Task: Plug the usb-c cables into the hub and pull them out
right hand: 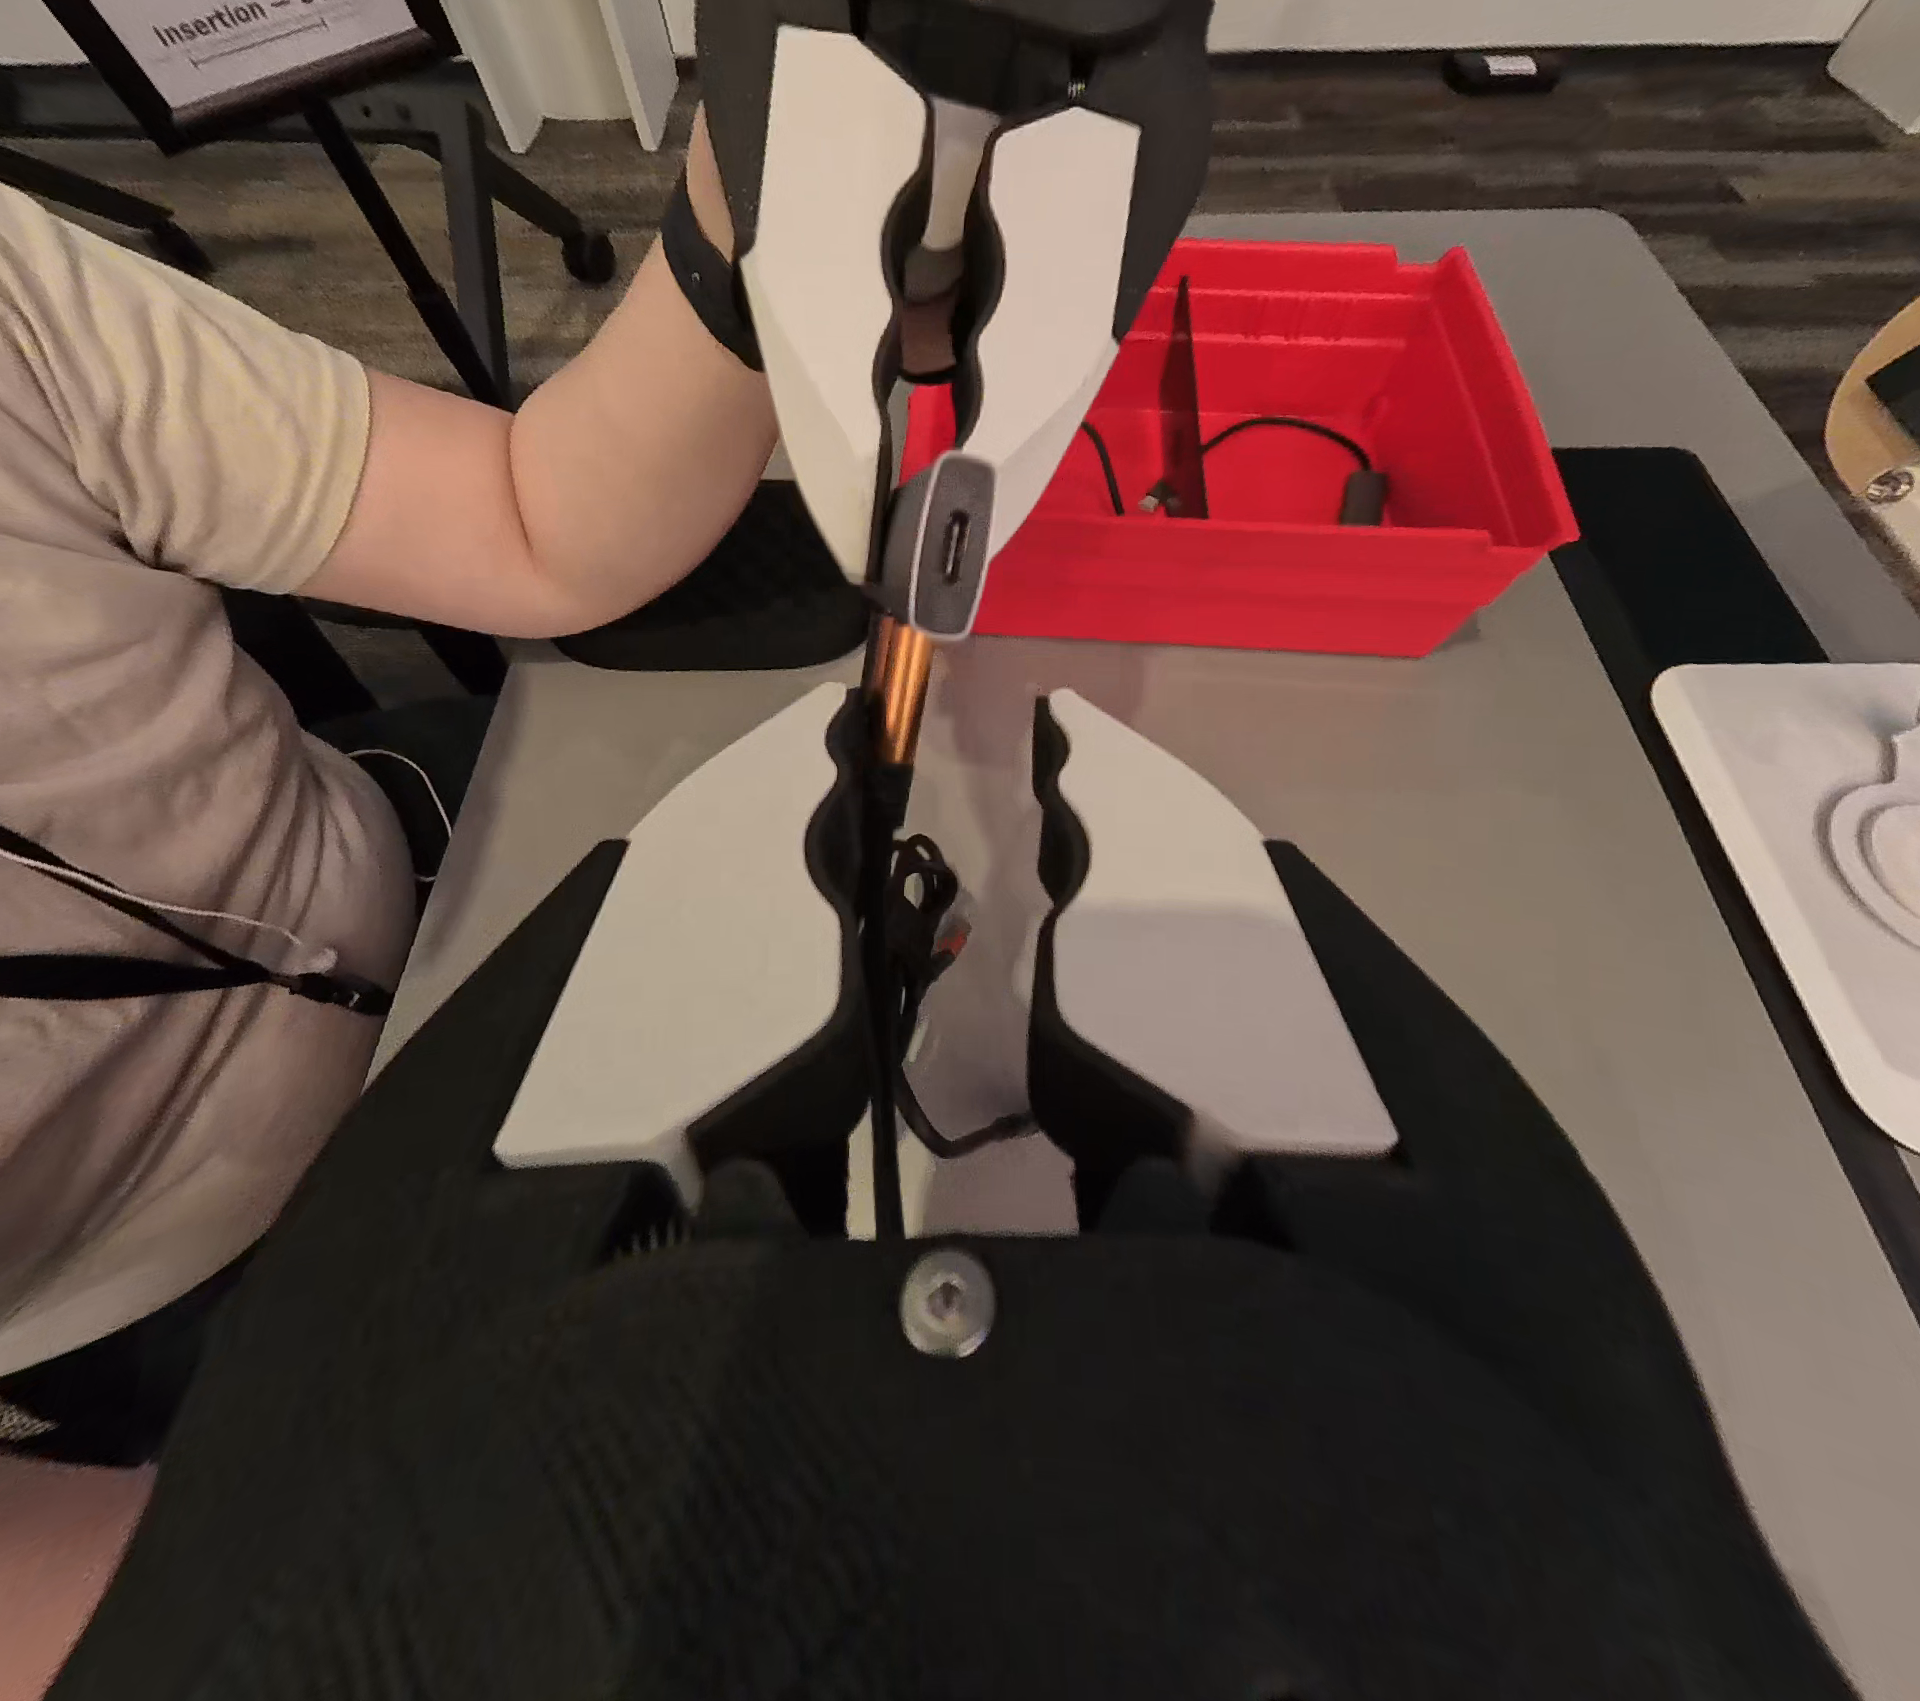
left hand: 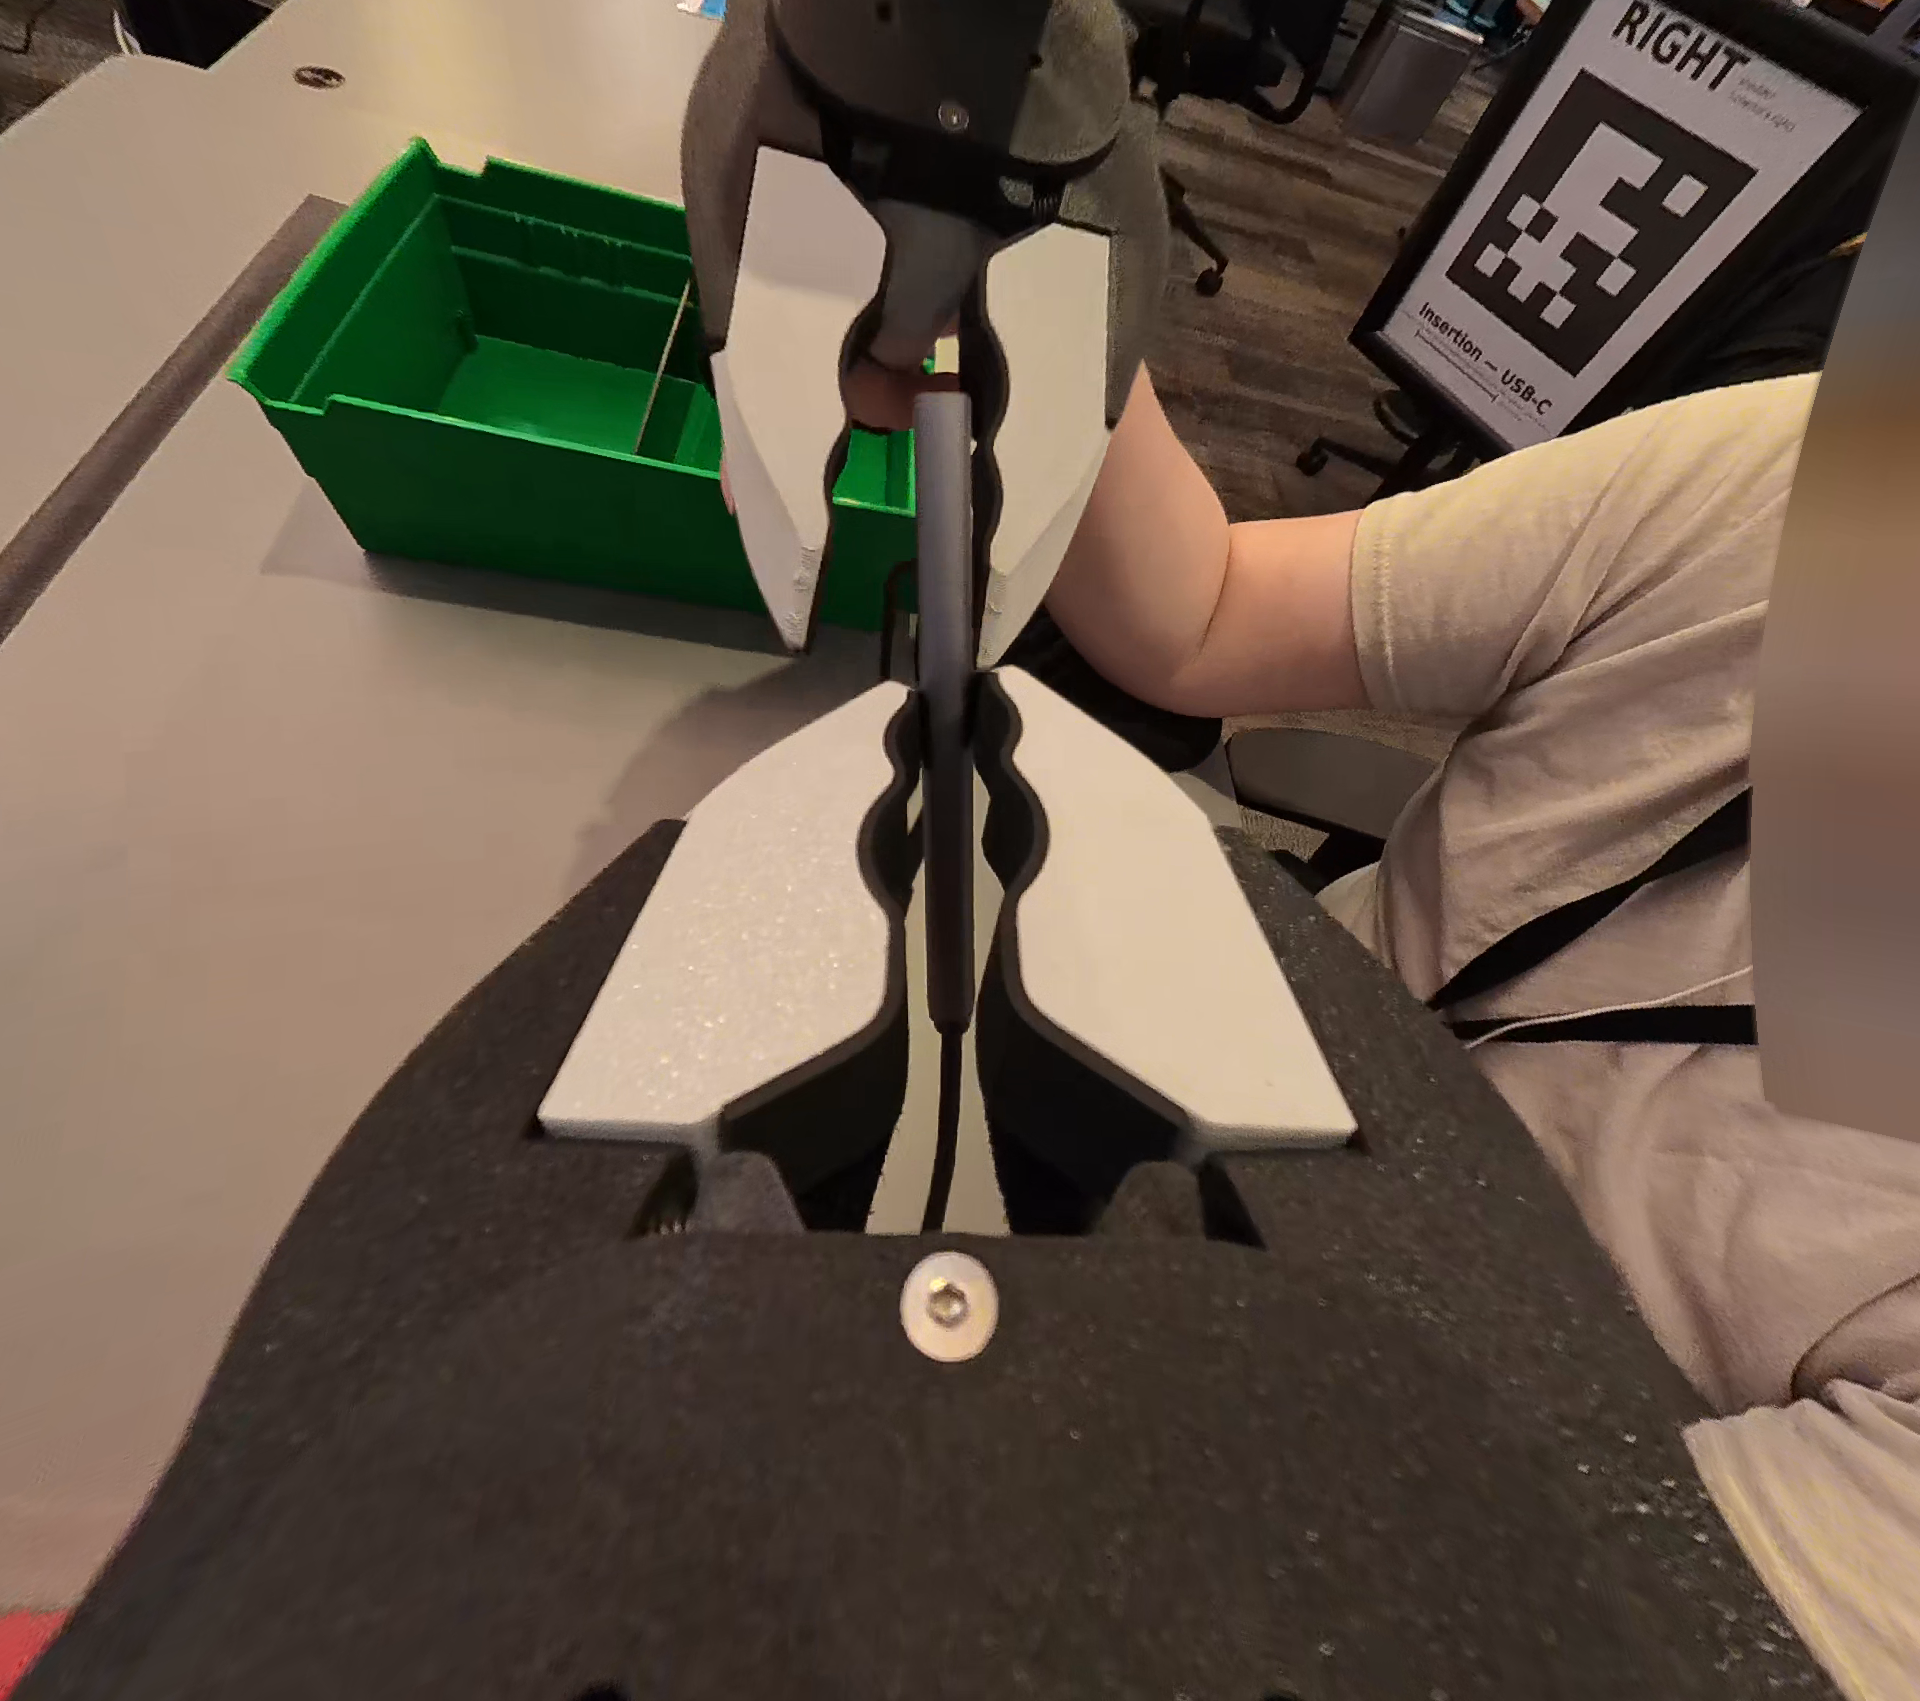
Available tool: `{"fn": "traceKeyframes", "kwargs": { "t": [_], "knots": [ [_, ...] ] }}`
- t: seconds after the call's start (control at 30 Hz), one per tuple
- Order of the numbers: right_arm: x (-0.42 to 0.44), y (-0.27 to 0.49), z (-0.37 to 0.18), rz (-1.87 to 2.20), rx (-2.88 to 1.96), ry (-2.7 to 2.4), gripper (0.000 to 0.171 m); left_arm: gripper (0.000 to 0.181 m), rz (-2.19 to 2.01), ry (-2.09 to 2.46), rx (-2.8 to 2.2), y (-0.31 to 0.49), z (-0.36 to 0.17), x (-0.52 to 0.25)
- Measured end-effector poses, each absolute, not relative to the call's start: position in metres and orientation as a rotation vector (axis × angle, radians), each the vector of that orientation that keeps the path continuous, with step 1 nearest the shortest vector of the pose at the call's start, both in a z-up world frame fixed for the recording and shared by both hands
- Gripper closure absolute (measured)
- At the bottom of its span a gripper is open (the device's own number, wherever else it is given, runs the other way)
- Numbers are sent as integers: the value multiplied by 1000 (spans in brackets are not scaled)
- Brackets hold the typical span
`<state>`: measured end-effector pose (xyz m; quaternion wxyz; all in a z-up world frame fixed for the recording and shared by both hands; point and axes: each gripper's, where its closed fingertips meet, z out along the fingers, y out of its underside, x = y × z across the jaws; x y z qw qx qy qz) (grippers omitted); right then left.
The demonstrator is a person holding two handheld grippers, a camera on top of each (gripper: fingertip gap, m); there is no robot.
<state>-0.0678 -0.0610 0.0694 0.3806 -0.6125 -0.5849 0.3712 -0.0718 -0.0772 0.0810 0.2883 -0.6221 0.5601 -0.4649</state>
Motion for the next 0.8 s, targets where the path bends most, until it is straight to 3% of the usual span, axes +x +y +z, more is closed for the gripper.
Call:
{"fn": "traceKeyframes", "kwargs": {
  "t": [0.3,0.43,0.5,0.6,0.7,0.8],
  "knots": [
    [-79,-67,31,902,-1730,-1655,136,172,-1212,1420,-1650,-68,91,-82],
    [-82,-67,25,973,-1819,-1677,165,172,-1180,1377,-1654,-62,95,-91],
    [-83,-64,28,1011,-1828,-1641,164,172,-1175,1363,-1648,-60,98,-95],
    [-76,-59,21,942,-1861,-1648,149,172,-1181,1343,-1631,-60,103,-100],
    [-76,-59,23,926,-1811,-1679,166,172,-1176,1319,-1618,-58,107,-104],
    [-78,-54,24,866,-1786,-1675,167,172,-1167,1298,-1615,-55,109,-106]
  ]
}}
